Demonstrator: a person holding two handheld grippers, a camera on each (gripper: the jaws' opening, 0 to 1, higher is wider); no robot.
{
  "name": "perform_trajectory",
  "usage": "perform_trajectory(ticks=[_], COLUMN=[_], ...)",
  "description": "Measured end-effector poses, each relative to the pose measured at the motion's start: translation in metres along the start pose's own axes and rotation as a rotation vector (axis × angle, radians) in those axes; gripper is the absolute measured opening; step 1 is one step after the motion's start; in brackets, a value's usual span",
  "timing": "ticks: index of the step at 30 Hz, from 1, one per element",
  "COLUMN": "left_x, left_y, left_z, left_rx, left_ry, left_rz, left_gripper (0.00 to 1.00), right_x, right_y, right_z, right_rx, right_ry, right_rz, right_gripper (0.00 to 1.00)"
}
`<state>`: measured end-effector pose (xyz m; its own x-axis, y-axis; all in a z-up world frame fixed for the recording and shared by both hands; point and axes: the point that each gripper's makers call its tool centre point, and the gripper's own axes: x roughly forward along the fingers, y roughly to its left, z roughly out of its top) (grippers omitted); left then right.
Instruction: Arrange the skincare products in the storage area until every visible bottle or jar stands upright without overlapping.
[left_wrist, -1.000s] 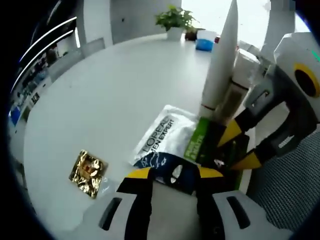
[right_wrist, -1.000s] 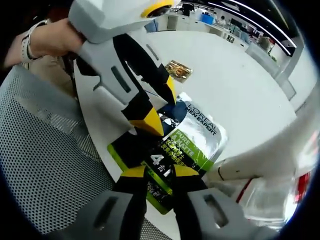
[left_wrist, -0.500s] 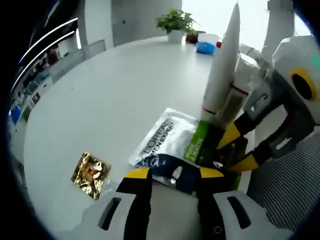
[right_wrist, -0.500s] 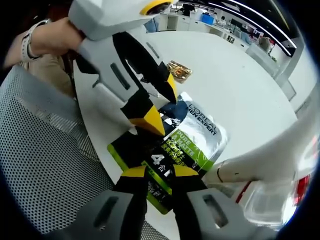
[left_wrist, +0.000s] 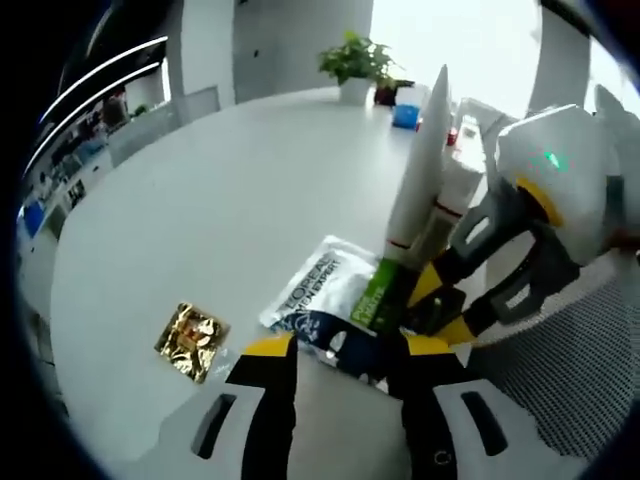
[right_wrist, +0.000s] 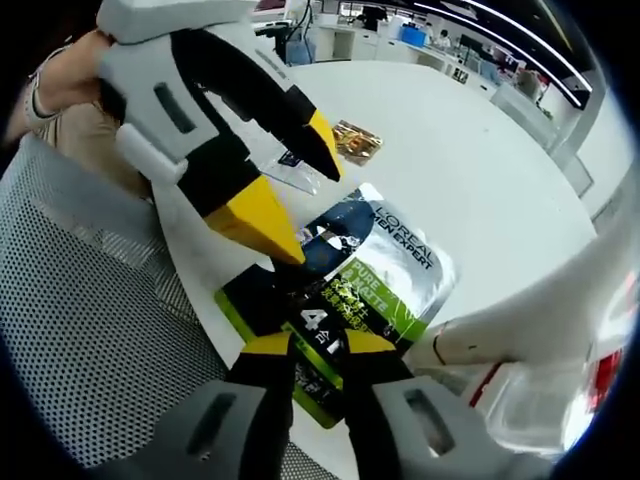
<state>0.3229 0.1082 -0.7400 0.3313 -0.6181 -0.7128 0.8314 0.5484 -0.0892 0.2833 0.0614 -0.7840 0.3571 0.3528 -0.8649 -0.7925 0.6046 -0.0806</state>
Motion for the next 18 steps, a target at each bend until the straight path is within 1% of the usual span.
perform_trajectory(ticks=[5,7,9,11,13,14,16,18], left_x=[-0.013,-0.018,-0.022,-0.029,-0.034,-0.037,-0.040,-0.045], left_y=[-0.001,0.002,0.003,0.004,0.002,0.002,0.002,0.002], left_z=[0.001,0.001,0.001,0.004,0.006,0.006,0.006,0.008], left_rx=[-0.021,-0.018,-0.021,-0.037,-0.048,-0.053,-0.055,-0.033], left_ry=[-0.012,-0.019,-0.019,-0.045,-0.063,-0.065,-0.062,-0.075], left_rz=[0.006,0.026,0.032,0.041,0.034,0.032,0.032,0.045], left_gripper=[0.46,0.48,0.50,0.51,0.55,0.57,0.62,0.64], right_x=[-0.001,-0.003,-0.007,-0.016,-0.022,-0.025,-0.032,-0.037], right_y=[0.001,0.003,0.005,0.006,0.007,0.008,0.009,0.010], right_z=[0.001,0.003,0.009,0.018,0.022,0.025,0.027,0.029], right_rx=[0.006,0.003,0.014,0.033,0.043,0.040,0.036,0.034], right_ry=[-0.003,-0.013,-0.041,-0.096,-0.119,-0.141,-0.164,-0.177], right_rz=[0.007,0.014,0.022,0.030,0.034,0.039,0.043,0.051], right_gripper=[0.20,0.22,0.21,0.21,0.22,0.24,0.29,0.31])
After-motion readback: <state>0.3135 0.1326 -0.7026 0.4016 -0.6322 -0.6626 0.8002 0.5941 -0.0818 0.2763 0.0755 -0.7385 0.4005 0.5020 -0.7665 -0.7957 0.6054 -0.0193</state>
